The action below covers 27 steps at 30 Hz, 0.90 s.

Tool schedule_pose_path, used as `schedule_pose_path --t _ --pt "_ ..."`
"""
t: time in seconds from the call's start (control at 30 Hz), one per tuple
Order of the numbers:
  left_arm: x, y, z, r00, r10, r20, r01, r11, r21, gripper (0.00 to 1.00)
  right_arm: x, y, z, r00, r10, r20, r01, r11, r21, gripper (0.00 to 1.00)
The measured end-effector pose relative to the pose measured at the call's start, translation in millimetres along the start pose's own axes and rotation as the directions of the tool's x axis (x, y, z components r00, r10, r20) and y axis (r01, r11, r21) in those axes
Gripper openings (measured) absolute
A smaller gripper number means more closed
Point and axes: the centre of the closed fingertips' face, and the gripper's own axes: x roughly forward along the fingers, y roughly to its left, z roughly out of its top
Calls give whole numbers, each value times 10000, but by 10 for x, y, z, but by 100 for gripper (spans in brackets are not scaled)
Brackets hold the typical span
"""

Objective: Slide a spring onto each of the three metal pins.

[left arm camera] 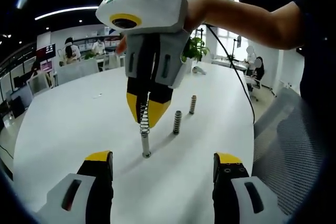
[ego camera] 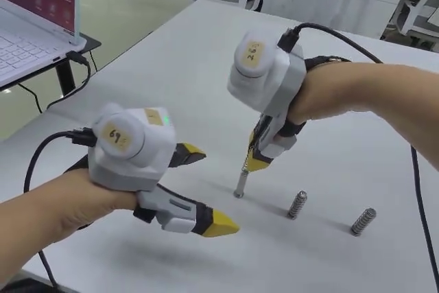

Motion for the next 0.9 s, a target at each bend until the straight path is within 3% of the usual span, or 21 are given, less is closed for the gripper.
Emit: schedule_pose_path --t 0.43,0.9 --pt "-2 -9 -13 10000 -83 -10 83 10000 -22 72 129 -88 33 9999 151 21 -151 9998 119 9" --pt "1 -14 -11 9999 -117 -28 117 9999 9 70 110 -94 42 9999 133 46 -133 9999 100 9"
